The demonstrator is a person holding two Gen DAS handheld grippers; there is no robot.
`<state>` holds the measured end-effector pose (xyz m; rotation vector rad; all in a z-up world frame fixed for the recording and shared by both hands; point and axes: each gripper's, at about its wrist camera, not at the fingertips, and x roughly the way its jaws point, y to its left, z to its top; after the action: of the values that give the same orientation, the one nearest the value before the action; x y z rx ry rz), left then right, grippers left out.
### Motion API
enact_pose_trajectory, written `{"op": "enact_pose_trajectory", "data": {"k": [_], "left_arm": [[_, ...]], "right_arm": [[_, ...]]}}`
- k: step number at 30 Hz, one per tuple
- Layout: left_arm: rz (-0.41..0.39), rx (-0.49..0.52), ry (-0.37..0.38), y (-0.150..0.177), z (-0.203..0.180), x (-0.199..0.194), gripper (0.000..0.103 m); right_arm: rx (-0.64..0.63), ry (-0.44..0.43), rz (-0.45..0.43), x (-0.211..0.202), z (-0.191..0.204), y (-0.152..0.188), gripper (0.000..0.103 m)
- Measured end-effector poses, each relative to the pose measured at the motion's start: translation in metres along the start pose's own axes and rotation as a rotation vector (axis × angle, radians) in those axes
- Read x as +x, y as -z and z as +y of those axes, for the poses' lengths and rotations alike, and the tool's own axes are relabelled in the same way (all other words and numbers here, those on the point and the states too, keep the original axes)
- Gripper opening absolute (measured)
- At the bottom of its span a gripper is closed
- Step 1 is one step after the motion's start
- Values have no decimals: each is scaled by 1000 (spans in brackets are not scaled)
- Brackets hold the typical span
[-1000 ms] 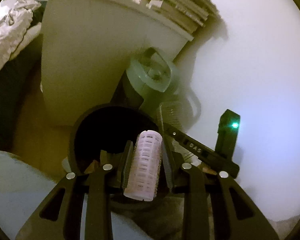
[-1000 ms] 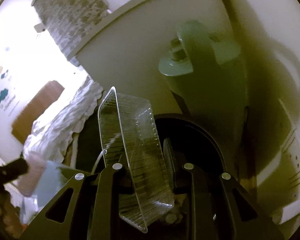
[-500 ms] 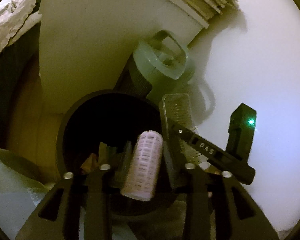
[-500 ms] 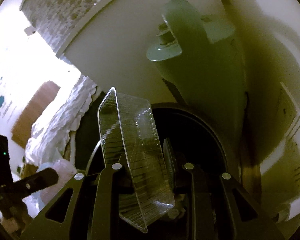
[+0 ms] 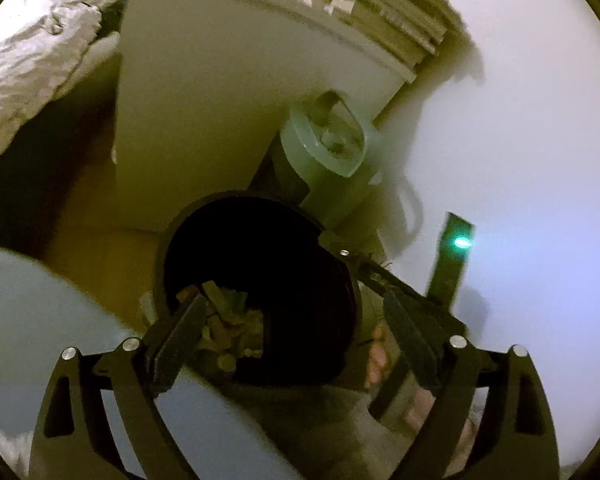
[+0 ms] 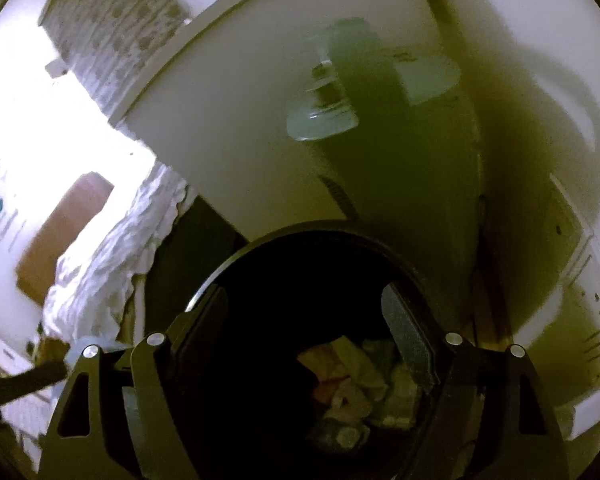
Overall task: Collect trash
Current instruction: 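Open left tool over the bin while right tool releases the clear tray, then grasp the brown pump bottle with left tool while right tool grasps the white plastic bag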
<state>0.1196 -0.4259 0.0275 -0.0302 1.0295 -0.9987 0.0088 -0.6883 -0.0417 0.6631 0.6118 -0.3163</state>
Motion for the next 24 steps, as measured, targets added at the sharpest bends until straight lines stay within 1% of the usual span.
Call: {"op": "enact_pose_trajectory", "data": {"k": [3, 7, 9, 10, 11, 14, 15, 17, 20, 21, 23, 24], "left_arm": [[-37, -12, -13, 19, 5, -43, 91], [-98, -27, -61, 56, 27, -107, 92], [-130, -35, -131, 82, 47, -143, 92], [-139, -44, -159, 93, 56, -156, 92], [-144, -56, -180, 102, 64, -166, 92], [-144, -118, -267, 140, 103, -200, 92], [-143, -135, -277, 148, 111, -207, 92], [-142, -178, -287, 166, 131, -217, 92], [-132, -249, -303, 190, 158, -227, 91], [-134, -275, -297, 198, 166, -230, 91], [-136, -301, -284, 207, 172, -232, 91], [-138, -305, -278, 210, 174, -232, 91]], "right_arm": [[-54, -19, 14, 1, 17, 5, 79], [-139, -66, 24, -3, 44, 17, 79], [-185, -105, 36, -5, 61, 25, 79], [-207, -128, 44, -7, 70, 30, 82], [-223, -143, 47, -8, 77, 34, 82], [-306, -222, 75, -13, 112, 51, 82], [-346, -257, 94, -15, 130, 59, 83], [-385, -312, 138, -16, 159, 71, 84], [-437, -397, 209, -18, 203, 88, 90], [-477, -427, 245, -18, 227, 97, 91], [-559, -459, 289, -21, 263, 111, 93], [-617, -479, 322, -20, 289, 122, 97]]}}
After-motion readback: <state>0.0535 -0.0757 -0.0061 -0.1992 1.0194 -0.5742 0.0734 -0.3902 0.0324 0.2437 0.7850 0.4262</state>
